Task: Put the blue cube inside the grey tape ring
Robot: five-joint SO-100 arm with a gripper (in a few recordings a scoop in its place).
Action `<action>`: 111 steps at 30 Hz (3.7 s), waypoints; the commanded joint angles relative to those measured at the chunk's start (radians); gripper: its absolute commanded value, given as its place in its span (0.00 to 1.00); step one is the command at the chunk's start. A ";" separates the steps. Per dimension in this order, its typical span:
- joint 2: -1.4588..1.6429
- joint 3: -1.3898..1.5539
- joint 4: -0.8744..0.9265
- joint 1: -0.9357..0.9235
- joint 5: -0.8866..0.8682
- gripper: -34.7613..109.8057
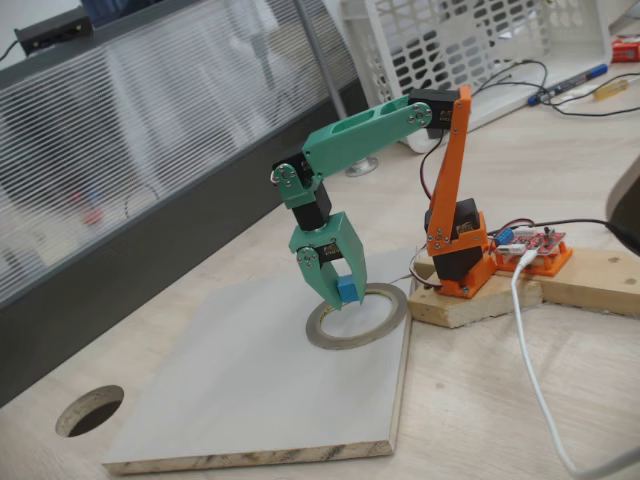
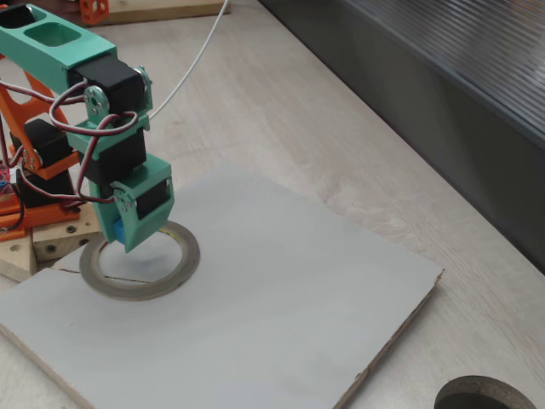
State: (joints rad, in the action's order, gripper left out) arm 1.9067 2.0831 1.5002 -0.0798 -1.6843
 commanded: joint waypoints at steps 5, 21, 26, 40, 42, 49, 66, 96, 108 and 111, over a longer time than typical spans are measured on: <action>0.031 0.003 0.017 0.003 -0.021 0.30; 0.031 0.003 0.020 -0.009 -0.018 0.59; 0.031 0.003 0.018 -0.009 -0.014 0.69; 0.032 -0.011 0.006 -0.009 -0.015 0.70; 0.032 -0.012 0.006 -0.009 -0.017 0.70; 0.035 -0.137 0.020 -0.012 -0.015 0.70; 0.034 -0.428 0.247 -0.187 -0.014 0.20; 0.017 -0.417 0.377 -0.186 -0.021 0.25; 0.014 -0.417 0.370 -0.175 -0.018 0.25; 0.014 -0.417 0.370 -0.175 -0.018 0.25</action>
State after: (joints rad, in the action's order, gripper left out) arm 1.9067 1.6751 1.8577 -0.2516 -1.6889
